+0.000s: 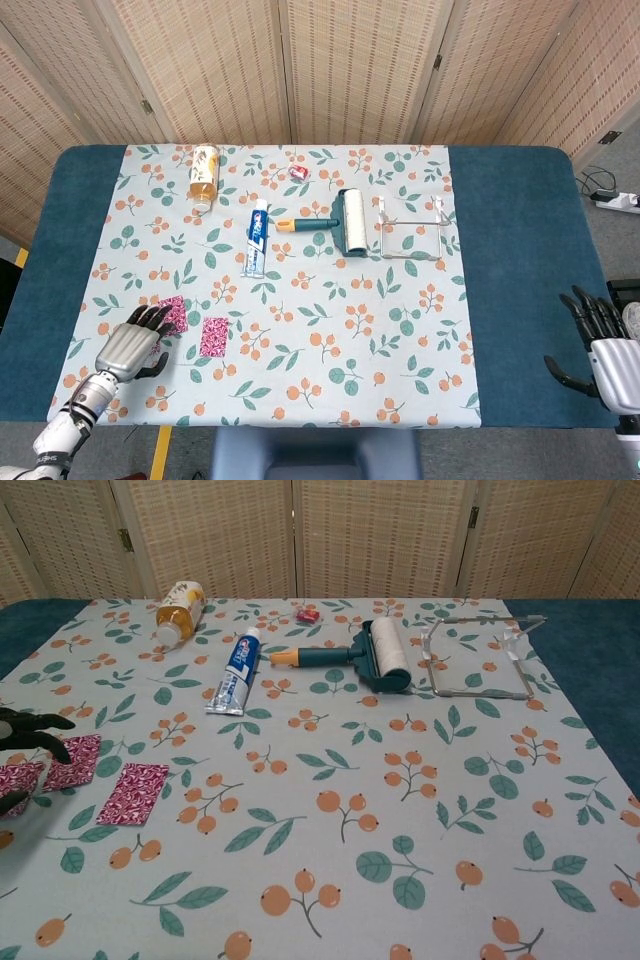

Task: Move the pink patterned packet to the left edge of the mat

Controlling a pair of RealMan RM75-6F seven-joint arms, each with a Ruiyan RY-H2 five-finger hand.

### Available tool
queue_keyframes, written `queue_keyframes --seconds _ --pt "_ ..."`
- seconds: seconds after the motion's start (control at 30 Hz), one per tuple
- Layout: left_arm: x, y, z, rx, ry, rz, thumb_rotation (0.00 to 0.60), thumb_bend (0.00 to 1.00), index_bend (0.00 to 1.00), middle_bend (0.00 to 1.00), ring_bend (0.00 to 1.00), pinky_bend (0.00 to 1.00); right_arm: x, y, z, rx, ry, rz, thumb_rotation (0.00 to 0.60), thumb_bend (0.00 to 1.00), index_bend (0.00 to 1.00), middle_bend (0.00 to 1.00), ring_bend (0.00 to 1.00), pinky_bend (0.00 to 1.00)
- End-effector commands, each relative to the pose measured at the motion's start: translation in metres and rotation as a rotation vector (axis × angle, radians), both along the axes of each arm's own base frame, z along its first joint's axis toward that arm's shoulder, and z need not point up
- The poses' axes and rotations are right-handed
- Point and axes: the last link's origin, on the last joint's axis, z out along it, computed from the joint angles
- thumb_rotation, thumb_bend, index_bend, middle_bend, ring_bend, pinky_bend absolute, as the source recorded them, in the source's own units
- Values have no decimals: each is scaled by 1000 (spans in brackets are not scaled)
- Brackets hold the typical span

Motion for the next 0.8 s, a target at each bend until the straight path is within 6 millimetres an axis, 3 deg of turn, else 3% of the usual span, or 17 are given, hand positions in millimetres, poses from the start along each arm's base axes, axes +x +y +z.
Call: queue_keyframes --seconds 0.03,0.37,0.8 --pt "14 7 -9 -20 -5 -26 412 412 168 0 0 0 -1 0 0 -1 -1 -2 535 337 0 4 0 0" --pt "34 21 -38 -74 23 -8 410 367 86 0 0 0 -5 0 0 -1 -6 -6 534 336 0 4 0 0" --pt "44 25 -56 -92 37 22 414 366 83 0 0 0 -6 -1 1 -1 -7 -7 535 337 0 5 0 0"
